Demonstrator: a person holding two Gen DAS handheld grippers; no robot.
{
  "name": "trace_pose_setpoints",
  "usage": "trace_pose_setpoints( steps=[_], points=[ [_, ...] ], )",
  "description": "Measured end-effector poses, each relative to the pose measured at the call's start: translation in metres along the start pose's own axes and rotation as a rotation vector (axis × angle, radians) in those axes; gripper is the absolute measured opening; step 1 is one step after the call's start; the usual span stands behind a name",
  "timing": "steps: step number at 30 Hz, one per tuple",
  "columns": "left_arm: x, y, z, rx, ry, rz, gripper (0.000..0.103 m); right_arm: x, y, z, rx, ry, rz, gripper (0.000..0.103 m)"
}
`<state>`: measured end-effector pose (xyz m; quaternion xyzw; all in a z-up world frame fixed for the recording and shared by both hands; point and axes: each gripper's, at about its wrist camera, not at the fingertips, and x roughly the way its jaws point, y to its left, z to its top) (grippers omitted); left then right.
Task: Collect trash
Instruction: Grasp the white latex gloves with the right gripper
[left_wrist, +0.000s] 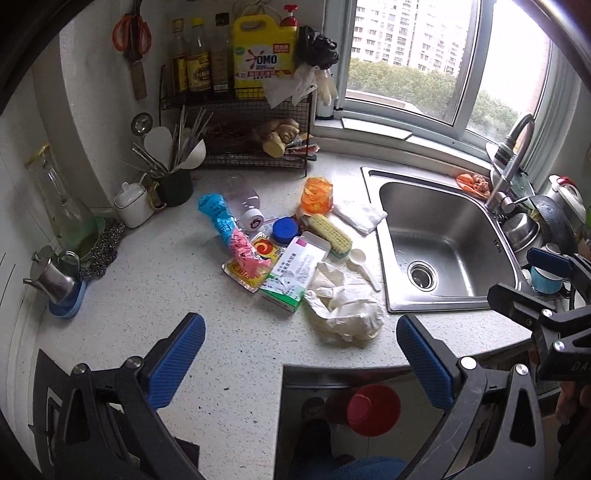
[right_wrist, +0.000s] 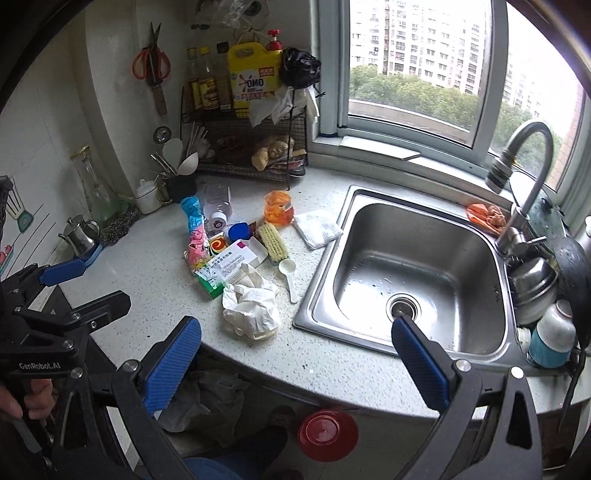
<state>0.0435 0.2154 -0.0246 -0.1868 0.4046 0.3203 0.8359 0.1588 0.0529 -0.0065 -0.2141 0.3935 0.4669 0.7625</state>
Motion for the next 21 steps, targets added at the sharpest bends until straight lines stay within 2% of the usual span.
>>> trace_pose_setpoints(
  steps=[4, 8, 12, 14, 16, 21],
  points=[
    [0.046, 0.026, 0.009, -0.026, 0.074, 0.028, 0.103, 0.052, 0.009, 0.023, -0.051, 0.064, 0.064, 0.103],
    [0.081, 0.048, 0.009, -0.071, 0.161, 0.032, 0.103, 0.101, 0.02, 0.03, -0.106, 0.163, 0.1, 0.103],
    [0.11, 0.063, 0.001, -0.086, 0.238, 0.046, 0.103, 0.147, 0.029, 0.025, -0.143, 0.283, 0.128, 0.103],
    [0.125, 0.068, -0.003, -0.092, 0.272, 0.044, 0.103, 0.169, 0.036, 0.023, -0.155, 0.341, 0.14, 0.095],
    [0.135, 0.072, -0.006, -0.105, 0.299, 0.041, 0.103, 0.187, 0.039, 0.017, -0.162, 0.393, 0.143, 0.093],
    [0.152, 0.076, -0.01, -0.108, 0.341, 0.031, 0.103, 0.214, 0.045, 0.004, -0.175, 0.474, 0.163, 0.091]
  ],
)
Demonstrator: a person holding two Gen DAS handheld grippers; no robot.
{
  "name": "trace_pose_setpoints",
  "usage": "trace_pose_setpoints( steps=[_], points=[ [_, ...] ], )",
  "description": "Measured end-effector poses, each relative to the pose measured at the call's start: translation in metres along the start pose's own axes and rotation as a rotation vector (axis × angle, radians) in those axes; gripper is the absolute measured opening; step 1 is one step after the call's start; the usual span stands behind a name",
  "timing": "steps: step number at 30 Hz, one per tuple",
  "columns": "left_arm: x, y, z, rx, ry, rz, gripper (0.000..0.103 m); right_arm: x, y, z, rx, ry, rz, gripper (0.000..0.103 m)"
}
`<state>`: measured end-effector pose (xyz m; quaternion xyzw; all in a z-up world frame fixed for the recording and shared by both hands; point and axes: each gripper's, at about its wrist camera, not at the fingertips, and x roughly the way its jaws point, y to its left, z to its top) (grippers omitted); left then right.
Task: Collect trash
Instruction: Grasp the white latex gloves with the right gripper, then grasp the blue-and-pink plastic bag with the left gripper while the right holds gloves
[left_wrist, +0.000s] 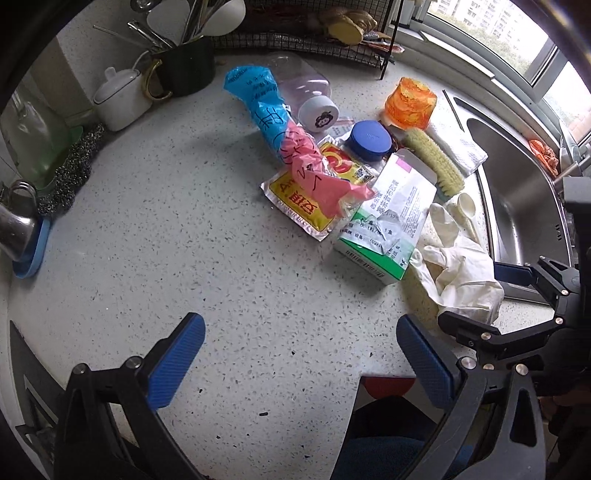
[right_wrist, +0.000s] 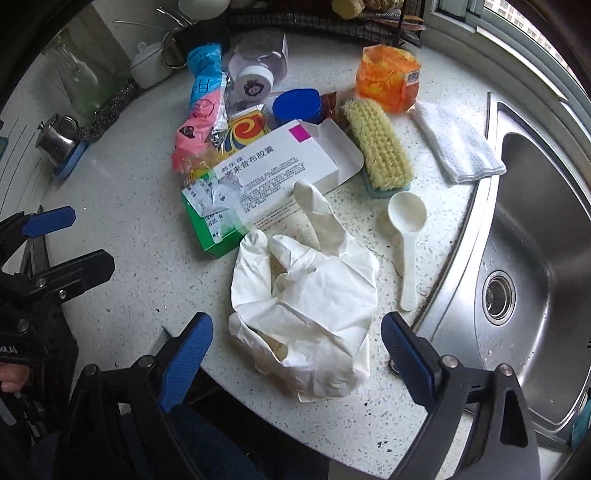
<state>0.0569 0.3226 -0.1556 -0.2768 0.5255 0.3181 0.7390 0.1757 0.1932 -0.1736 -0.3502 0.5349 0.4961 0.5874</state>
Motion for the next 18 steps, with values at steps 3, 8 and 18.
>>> trace_pose_setpoints(
  steps=[3, 8, 18],
  points=[
    [0.005, 0.0, 0.003, 0.01, 0.01, 0.002, 0.103, 0.012, 0.001, 0.003, -0.005, 0.027, -0.008, 0.078],
    [0.005, 0.0, 0.01, 0.005, 0.005, -0.014, 0.103, 0.014, -0.002, 0.004, -0.03, 0.018, -0.025, 0.062],
    [-0.002, -0.001, 0.029, -0.042, -0.038, -0.042, 0.103, -0.017, -0.023, 0.004, 0.003, -0.043, 0.048, 0.011]
  ],
)
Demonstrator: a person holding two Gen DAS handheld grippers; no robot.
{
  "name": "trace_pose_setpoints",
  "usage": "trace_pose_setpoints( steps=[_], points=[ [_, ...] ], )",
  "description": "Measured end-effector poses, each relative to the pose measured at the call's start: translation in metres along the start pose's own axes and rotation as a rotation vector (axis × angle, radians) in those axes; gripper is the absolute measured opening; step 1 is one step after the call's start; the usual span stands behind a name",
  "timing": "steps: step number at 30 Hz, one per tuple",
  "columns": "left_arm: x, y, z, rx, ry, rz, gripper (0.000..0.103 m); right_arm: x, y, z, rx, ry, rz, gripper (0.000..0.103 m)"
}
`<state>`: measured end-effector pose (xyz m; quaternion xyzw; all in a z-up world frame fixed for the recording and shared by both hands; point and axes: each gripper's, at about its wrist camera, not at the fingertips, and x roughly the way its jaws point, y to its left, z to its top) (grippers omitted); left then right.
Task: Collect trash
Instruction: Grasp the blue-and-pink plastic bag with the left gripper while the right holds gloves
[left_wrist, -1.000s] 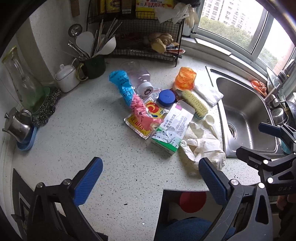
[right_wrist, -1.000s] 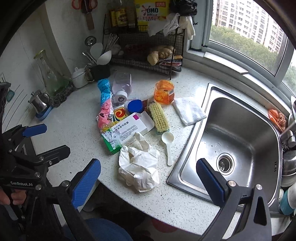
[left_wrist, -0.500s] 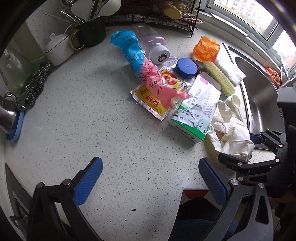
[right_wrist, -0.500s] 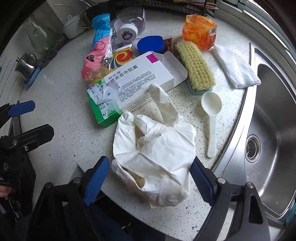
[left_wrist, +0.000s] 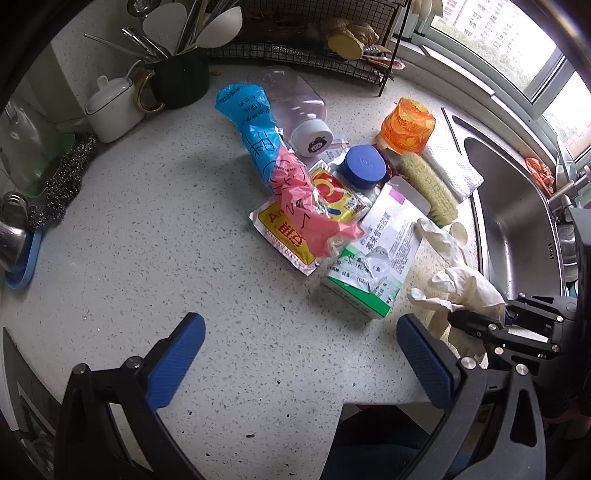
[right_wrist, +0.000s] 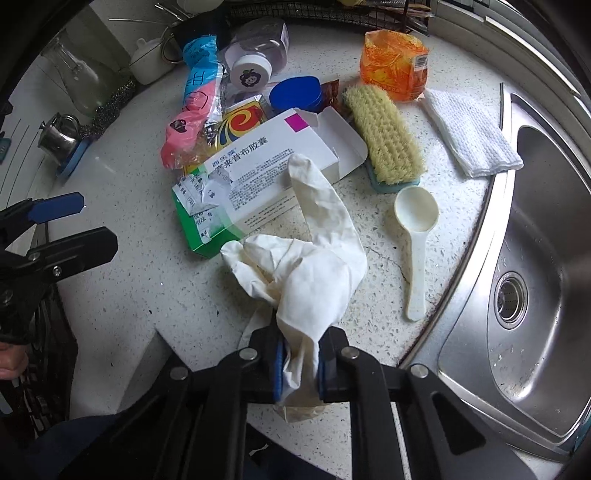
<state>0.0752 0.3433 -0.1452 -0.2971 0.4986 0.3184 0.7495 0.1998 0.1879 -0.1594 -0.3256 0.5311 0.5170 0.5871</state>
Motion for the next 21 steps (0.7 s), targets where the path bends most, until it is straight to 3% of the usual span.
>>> trace_pose_setpoints(
  steps=[8, 13, 21],
  points=[
    [0.005, 0.027, 0.061, -0.063, -0.047, 0.023, 0.103, -0.057, -0.011, 0.004, 0.044, -0.135, -0.007, 0.01],
    [0.03, 0.04, 0.094, -0.095, -0.013, 0.03, 0.103, -0.07, -0.015, -0.003, 0.104, -0.173, -0.035, 0.01],
    [0.075, 0.034, 0.117, -0.043, 0.055, 0.078, 0.102, -0.069, -0.032, 0.0, 0.222, -0.176, -0.086, 0.01]
  ],
)
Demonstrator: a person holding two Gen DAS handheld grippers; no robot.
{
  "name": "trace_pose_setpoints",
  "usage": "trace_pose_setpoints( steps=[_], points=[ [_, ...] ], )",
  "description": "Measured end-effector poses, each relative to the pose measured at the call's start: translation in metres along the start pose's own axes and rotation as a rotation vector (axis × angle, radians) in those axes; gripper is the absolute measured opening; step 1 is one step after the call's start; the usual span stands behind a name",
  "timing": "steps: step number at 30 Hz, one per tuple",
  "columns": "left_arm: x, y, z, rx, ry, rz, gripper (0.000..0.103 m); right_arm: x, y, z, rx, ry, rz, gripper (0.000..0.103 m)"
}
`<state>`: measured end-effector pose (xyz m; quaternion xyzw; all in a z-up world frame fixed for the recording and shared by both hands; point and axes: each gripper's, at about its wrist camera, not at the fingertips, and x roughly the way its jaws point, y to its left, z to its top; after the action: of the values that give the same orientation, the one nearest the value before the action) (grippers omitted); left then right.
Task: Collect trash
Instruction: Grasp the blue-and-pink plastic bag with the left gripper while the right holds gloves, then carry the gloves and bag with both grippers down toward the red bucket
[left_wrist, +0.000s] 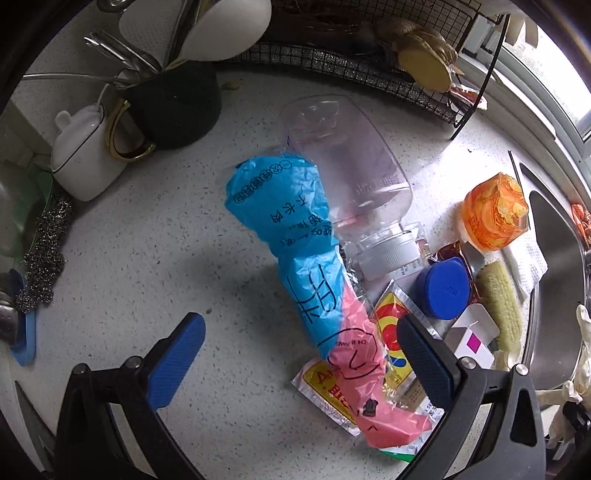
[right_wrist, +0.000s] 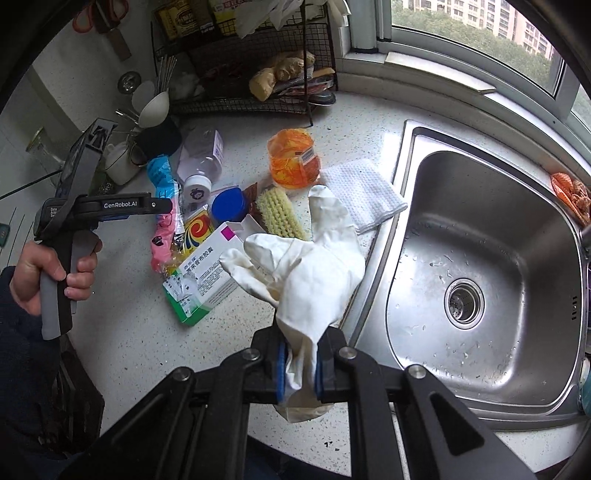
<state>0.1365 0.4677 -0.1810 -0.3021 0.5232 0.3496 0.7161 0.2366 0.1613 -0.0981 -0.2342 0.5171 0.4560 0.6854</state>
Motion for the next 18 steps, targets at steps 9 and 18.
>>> trace_pose_setpoints(
  steps=[9, 18],
  points=[
    [0.021, -0.008, 0.006, 0.014, 0.056, 0.008, 0.047, 0.001, -0.005, -0.004, 0.038, 0.017, -0.028, 0.01],
    [-0.023, -0.014, -0.009, 0.086, -0.038, 0.036, 0.022, -0.014, -0.011, -0.001, 0.041, -0.033, -0.016, 0.01]
  ],
)
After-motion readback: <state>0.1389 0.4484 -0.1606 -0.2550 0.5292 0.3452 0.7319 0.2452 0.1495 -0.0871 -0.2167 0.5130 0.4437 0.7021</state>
